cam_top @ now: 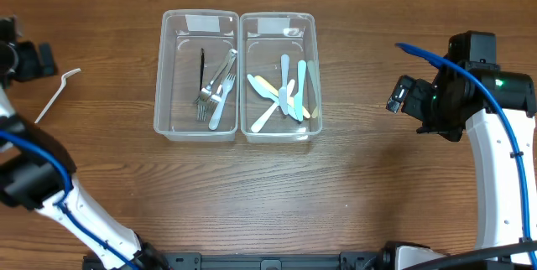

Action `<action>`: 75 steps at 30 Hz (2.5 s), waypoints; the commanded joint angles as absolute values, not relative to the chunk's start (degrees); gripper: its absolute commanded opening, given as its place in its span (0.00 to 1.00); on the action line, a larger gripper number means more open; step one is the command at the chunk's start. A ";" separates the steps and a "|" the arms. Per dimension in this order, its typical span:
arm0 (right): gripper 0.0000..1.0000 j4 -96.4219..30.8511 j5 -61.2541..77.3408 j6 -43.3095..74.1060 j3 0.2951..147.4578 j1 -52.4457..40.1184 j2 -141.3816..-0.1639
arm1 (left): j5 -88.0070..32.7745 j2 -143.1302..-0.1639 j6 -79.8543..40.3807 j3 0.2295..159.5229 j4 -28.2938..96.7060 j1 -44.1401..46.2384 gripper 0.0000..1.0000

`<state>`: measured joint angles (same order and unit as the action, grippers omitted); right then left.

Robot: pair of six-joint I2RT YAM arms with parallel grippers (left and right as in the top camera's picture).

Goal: Pack container
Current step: 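Move the left gripper to the white plastic fork and grasp it, then carry the white plastic fork into the left container and release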

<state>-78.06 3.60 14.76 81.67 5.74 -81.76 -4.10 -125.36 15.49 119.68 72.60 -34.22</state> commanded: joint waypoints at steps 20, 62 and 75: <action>1.00 -76.55 3.11 14.85 81.80 5.56 -81.14 | -0.82 -141.27 21.89 119.50 67.20 -30.68 0.97; 1.00 -75.46 3.11 14.85 81.80 5.58 -81.14 | 1.87 -129.14 13.67 119.50 72.64 -25.61 0.04; 1.00 -75.26 3.14 14.94 81.80 5.58 -81.14 | 1.89 -100.68 -2.55 119.50 78.74 -1.80 0.04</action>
<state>-75.33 3.57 14.79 81.67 5.74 -81.76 2.26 -101.56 4.97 119.74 76.71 -7.86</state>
